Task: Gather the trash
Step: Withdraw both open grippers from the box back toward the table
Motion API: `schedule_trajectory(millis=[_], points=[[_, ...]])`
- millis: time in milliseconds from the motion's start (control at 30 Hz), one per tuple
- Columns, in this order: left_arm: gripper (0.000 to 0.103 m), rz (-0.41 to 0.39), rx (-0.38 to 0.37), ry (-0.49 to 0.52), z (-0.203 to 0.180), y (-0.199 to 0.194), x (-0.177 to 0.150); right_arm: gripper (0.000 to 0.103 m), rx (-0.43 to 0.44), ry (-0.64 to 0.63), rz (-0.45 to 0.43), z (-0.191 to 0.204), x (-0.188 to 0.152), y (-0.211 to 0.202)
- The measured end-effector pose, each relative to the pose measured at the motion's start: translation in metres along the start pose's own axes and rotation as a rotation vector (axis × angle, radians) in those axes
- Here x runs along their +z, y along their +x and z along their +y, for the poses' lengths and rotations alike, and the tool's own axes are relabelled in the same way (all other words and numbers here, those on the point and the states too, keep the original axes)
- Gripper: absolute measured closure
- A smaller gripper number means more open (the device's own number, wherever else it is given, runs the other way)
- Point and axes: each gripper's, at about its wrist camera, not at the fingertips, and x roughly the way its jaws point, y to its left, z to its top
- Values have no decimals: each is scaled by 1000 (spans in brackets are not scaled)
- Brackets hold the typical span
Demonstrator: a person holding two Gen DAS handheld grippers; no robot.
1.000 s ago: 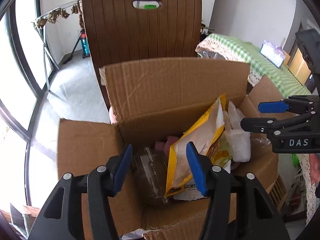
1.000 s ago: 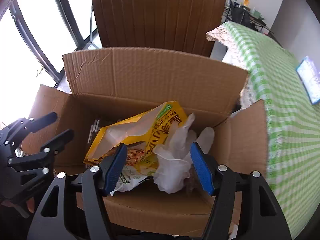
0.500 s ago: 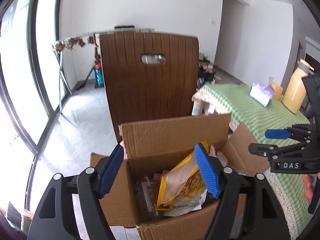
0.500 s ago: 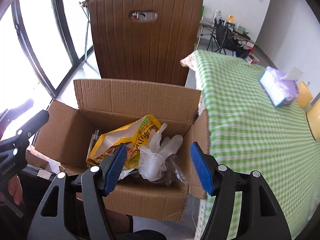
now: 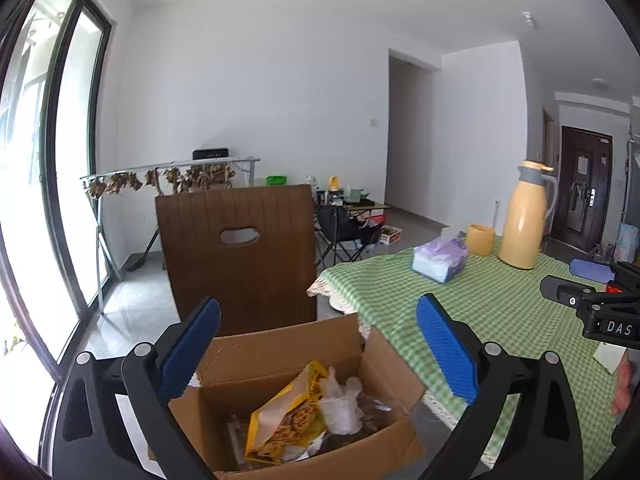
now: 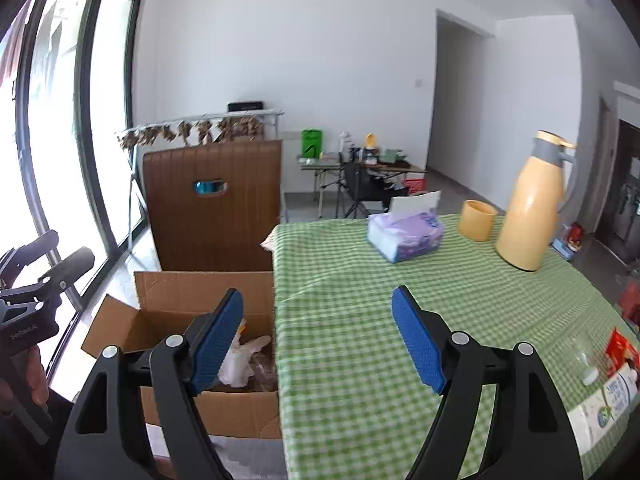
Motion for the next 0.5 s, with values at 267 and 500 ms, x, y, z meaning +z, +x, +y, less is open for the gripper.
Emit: schedule_trajectory(millis=[267, 500], points=[[8, 30, -269, 42, -114, -13, 2, 21, -274, 147, -45, -118, -50, -100], [8, 77, -589, 87, -227, -9, -21, 21, -566, 362, 26, -239, -124, -187]])
